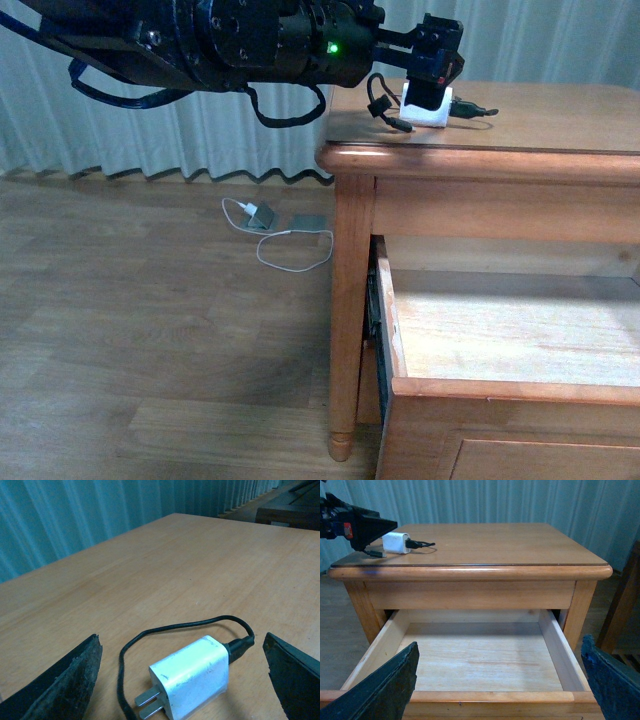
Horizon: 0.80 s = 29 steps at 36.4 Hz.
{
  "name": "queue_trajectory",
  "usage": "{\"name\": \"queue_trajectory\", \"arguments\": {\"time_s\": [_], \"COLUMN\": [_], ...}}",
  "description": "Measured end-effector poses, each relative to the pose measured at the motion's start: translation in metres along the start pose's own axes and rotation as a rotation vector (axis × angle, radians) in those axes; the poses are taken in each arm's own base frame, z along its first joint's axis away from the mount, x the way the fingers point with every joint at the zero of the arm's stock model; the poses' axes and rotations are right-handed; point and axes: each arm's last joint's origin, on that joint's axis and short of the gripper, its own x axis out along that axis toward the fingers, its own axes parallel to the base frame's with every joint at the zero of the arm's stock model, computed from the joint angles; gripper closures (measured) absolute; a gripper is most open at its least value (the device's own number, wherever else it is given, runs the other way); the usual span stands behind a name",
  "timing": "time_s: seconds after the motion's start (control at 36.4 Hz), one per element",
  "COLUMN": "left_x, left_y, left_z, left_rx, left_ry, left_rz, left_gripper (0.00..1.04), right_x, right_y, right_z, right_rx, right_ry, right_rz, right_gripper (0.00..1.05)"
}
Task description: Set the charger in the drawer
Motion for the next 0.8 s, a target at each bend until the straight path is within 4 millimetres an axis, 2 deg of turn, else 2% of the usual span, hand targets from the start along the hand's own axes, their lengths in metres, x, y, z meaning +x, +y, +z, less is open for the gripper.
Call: {"name": "queue_trajectory", "arguments": {"time_s": [0.16, 0.27, 0.36, 0.44, 0.52, 0.63, 0.8], "left_x": [0.015, 0.021, 0.026, 0.027, 0.027, 0.023, 0.003], "left_y": [-0.005, -0.007, -0.006, -0.007, -0.007, -0.008, -0.017], "left_z": [-0.017, -0.021, -0.020, -0.020, -0.020, -0.023, -0.020], "left_rx": [-0.015, -0.016, -0.013, -0.013, -0.014, -0.026, -0.065], "left_ry": [0.021, 0.025, 0.025, 0.025, 0.023, 0.016, -0.019], "left_rz": [-0.034, -0.048, -0.034, -0.032, -0.030, -0.014, -0.012], "left_gripper": [0.06, 0.08, 0.24, 0.34, 0.42, 0.43, 0.44], "right_x": [0.000, 0.000, 0.000, 0.000, 0.000, 0.000, 0.000], "right_y": [0.000, 0.000, 0.000, 0.000, 0.000, 0.000, 0.000], "right_z": [0.000, 0.000, 0.000, 0.000, 0.000, 0.000, 0.000], "right_rx": [0.000, 0.000, 0.000, 0.000, 0.000, 0.000, 0.000], "right_ry": [0.000, 0.000, 0.000, 0.000, 0.000, 0.000, 0.000], "right_rz": [0.000, 0.000, 0.000, 0.000, 0.000, 0.000, 0.000], "right_gripper": [0.09, 0.09, 0.09, 0.09, 0.09, 0.09, 0.09]}}
